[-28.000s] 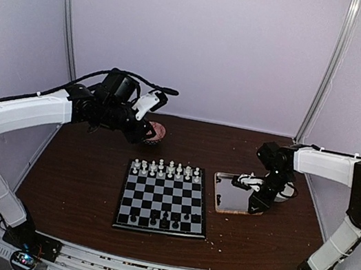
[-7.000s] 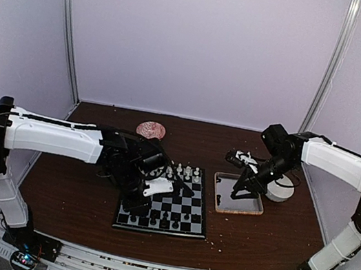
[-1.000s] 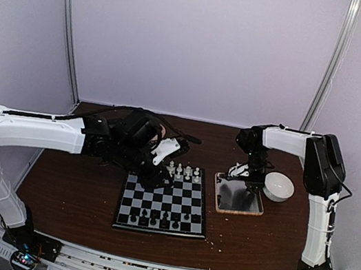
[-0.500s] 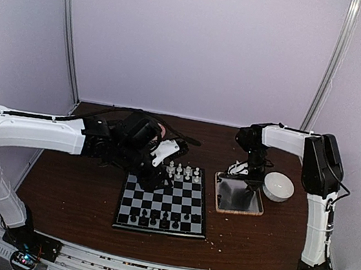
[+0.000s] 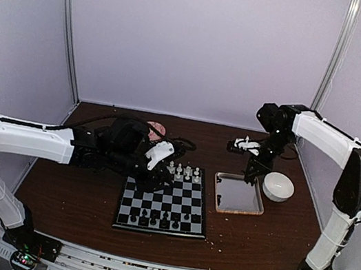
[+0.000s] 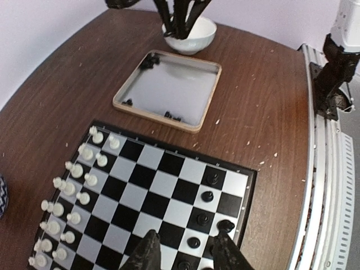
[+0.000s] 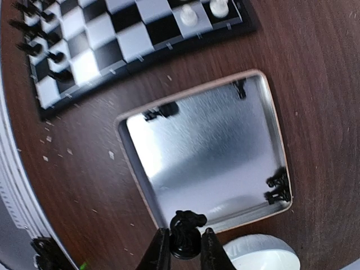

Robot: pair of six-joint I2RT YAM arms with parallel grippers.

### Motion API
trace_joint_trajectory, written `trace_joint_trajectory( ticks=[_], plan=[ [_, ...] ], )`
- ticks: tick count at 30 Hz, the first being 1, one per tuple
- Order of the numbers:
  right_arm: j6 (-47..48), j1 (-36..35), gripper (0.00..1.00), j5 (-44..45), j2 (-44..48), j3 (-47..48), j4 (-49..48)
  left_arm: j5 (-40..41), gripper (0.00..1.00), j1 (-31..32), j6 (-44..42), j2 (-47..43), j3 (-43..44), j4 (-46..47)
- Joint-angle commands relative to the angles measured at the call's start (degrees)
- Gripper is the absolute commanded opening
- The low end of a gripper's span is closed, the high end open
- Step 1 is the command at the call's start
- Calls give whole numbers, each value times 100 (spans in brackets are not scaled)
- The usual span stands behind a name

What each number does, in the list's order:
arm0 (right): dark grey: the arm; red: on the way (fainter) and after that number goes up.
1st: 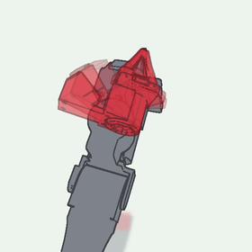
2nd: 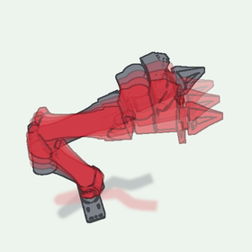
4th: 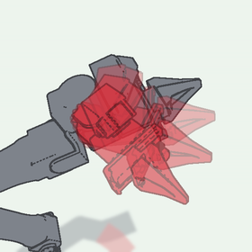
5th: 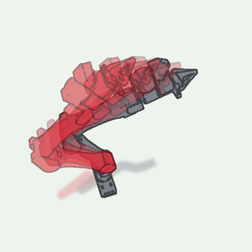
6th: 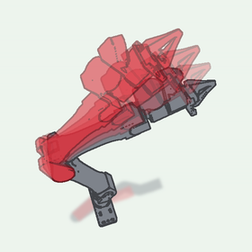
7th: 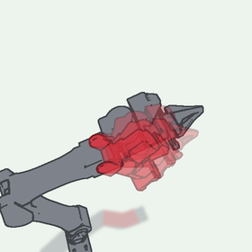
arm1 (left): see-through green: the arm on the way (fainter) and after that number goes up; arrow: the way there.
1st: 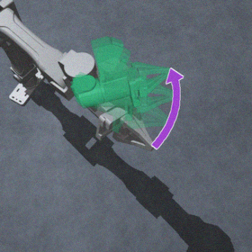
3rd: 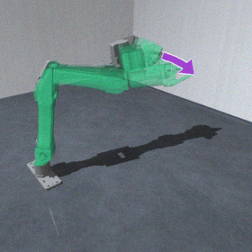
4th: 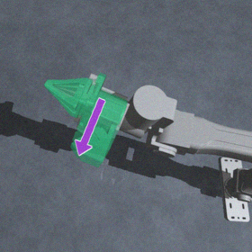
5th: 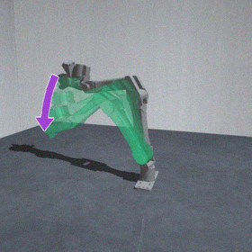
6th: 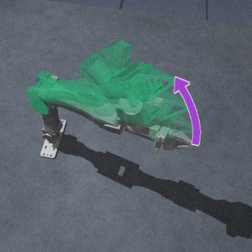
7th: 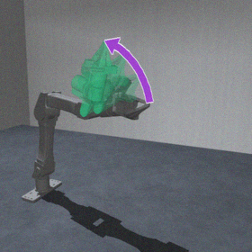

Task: Set up the chess pieces on the board
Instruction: Pick up the knight from the storage box, then pass from the right arm to the left

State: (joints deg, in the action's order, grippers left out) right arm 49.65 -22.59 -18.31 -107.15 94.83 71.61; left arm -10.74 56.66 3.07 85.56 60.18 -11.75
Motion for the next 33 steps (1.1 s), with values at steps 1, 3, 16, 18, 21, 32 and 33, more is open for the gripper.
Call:
trace_joint_trajectory(
  ticks=[1,3,16,18,21,32,33],
  plan=[
    [-236,-121,17,-2139,587,-194,252,-884,33,-28,-731,-123,-408,2046],
    [-253,-249,18,-2563,757,-195,315,-1208,33,-32,-846,84,-245,2364],
    [-280,-805,19,-3711,1140,-241,547,-2278,33,-33,-1083,1259,886,3078],
    [-280,-838,19,-3764,1139,-224,562,-2413,35,-33,-1074,1350,1015,3037],
    [-269,-882,19,-3815,1135,-203,611,-2600,38,-33,-1080,1476,1234,2815],
    [209,-1100,20,-3952,954,28,1293,-3283,38,-33,-1294,1703,1543,2284],
    [207,-1111,20,-3952,935,39,1294,-3338,38,-33,-1312,1728,1567,2263]
  ],
)
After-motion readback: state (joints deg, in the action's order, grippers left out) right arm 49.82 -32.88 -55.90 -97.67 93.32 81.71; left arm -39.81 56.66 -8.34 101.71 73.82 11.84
